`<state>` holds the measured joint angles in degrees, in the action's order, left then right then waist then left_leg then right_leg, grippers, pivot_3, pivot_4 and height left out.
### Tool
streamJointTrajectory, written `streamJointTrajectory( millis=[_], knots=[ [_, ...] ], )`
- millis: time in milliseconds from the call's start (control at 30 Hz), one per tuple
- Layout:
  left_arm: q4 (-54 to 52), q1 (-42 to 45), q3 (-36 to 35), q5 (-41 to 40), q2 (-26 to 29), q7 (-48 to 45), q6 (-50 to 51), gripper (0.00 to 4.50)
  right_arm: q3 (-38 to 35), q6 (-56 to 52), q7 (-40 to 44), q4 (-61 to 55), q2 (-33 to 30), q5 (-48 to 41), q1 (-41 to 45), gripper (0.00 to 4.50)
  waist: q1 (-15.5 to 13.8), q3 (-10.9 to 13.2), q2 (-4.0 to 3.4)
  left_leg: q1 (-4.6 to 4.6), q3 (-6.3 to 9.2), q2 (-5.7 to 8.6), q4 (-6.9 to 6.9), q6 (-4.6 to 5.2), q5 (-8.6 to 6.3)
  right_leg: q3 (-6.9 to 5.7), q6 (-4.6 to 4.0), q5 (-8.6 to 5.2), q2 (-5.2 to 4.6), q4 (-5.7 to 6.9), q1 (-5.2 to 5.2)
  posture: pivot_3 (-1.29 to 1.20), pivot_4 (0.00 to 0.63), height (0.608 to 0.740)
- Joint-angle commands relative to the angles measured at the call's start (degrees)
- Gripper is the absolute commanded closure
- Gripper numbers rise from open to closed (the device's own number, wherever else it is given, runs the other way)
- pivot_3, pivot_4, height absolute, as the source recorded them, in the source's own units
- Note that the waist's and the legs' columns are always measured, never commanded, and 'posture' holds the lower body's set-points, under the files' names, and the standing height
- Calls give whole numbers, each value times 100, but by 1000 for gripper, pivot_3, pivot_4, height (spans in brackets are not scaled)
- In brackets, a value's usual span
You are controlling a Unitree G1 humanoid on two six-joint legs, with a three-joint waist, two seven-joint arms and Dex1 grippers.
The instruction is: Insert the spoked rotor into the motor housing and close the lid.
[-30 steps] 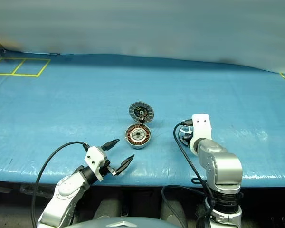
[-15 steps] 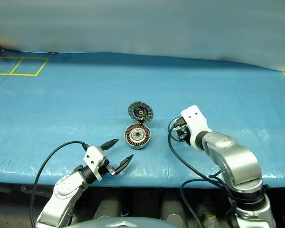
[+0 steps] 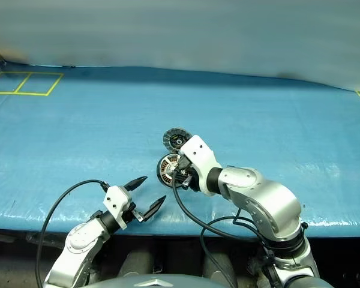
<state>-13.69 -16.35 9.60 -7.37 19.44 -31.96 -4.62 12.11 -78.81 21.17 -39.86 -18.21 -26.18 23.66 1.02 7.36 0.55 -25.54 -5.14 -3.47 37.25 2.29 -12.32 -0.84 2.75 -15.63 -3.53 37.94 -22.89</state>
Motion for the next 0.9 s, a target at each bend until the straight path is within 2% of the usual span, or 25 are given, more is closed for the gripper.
streamJointTrajectory(
  millis=[33,333,700,900],
  knots=[
    [-163,18,-2,-3,-24,25,-150,0,156,292,-198,179,82,165,148,3190,3,0,0,0,0,0,-1,0,0,-1,0,0,0,0,0,0,150,740],
    [-158,-4,53,15,-71,55,-157,0,451,677,-338,755,139,401,153,3190,14,0,0,0,-2,0,-2,0,0,0,1,1,3,3,6,0,150,740],
    [-167,-42,75,34,-104,75,-158,0,641,713,-325,893,-52,513,145,3190,11,0,0,0,-3,0,-2,0,0,0,4,2,3,4,5,0,150,740],
    [-164,-22,68,24,-88,51,-140,0,621,656,-347,801,-33,522,173,1273,13,0,0,0,-3,0,-2,0,0,1,4,2,3,5,6,0,150,740]
  ],
)
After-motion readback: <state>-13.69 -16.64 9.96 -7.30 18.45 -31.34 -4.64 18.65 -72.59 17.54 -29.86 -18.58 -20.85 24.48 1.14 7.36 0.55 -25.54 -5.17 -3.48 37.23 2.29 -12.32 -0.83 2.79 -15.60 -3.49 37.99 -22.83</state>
